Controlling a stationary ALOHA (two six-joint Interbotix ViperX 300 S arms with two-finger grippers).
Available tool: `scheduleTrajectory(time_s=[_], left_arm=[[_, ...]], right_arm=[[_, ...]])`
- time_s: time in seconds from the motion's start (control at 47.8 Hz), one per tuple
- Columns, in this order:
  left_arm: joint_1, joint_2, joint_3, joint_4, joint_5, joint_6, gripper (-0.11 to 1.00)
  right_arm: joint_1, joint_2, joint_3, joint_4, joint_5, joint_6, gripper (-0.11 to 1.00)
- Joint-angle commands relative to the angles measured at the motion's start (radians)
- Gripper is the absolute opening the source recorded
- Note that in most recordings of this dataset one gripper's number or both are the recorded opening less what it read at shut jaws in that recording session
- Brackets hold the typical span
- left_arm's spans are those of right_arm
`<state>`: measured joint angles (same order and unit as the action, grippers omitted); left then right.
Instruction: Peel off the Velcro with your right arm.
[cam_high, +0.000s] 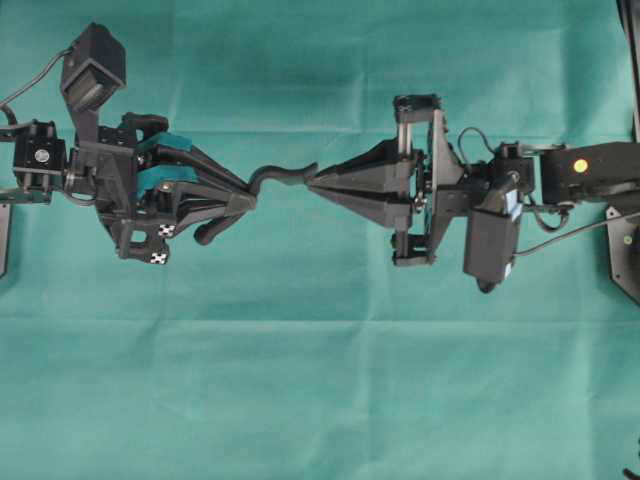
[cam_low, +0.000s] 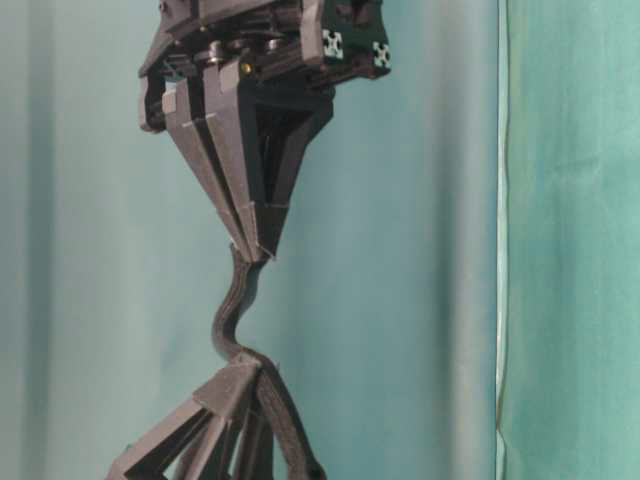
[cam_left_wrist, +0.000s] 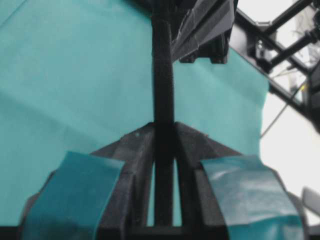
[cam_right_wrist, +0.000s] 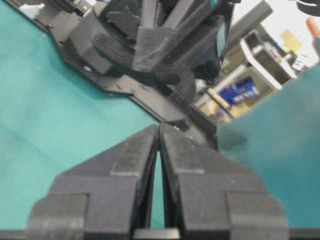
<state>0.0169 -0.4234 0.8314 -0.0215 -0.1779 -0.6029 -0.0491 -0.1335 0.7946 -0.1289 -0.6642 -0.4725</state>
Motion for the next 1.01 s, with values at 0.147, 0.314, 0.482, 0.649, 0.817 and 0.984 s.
scheduleTrajectory(time_s=[0.147, 0.314, 0.482, 0.649, 0.817, 0.984], left_arm=[[0.003, -0.008, -0.018, -0.002, -0.02, 0.0, 0.1], [0.003, -0.006, -0.018, -0.002, -0.02, 0.0, 0.1], [0.003, -0.006, -0.02, -0.002, -0.021, 0.0, 0.1], [0.003, -0.006, -0.02, -0.002, -0.021, 0.0, 0.1], [0.003, -0.006, -0.02, -0.002, -0.028, 0.0, 0.1], [0.003, -0.003, -0.02, -0.002, -0.038, 0.002, 0.1]], right_arm=[[0.017, 0.006, -0.048, 0.0, -0.011, 0.003, -0.09], [0.026, 0.026, -0.067, -0.002, -0.009, 0.003, -0.09], [0.037, 0.055, -0.091, 0.0, -0.006, 0.002, -0.09], [0.046, 0.075, -0.107, -0.002, 0.005, 0.002, -0.09], [0.054, 0.089, -0.12, 0.0, 0.023, 0.002, -0.09], [0.064, 0.106, -0.138, -0.002, 0.046, 0.002, -0.09]])
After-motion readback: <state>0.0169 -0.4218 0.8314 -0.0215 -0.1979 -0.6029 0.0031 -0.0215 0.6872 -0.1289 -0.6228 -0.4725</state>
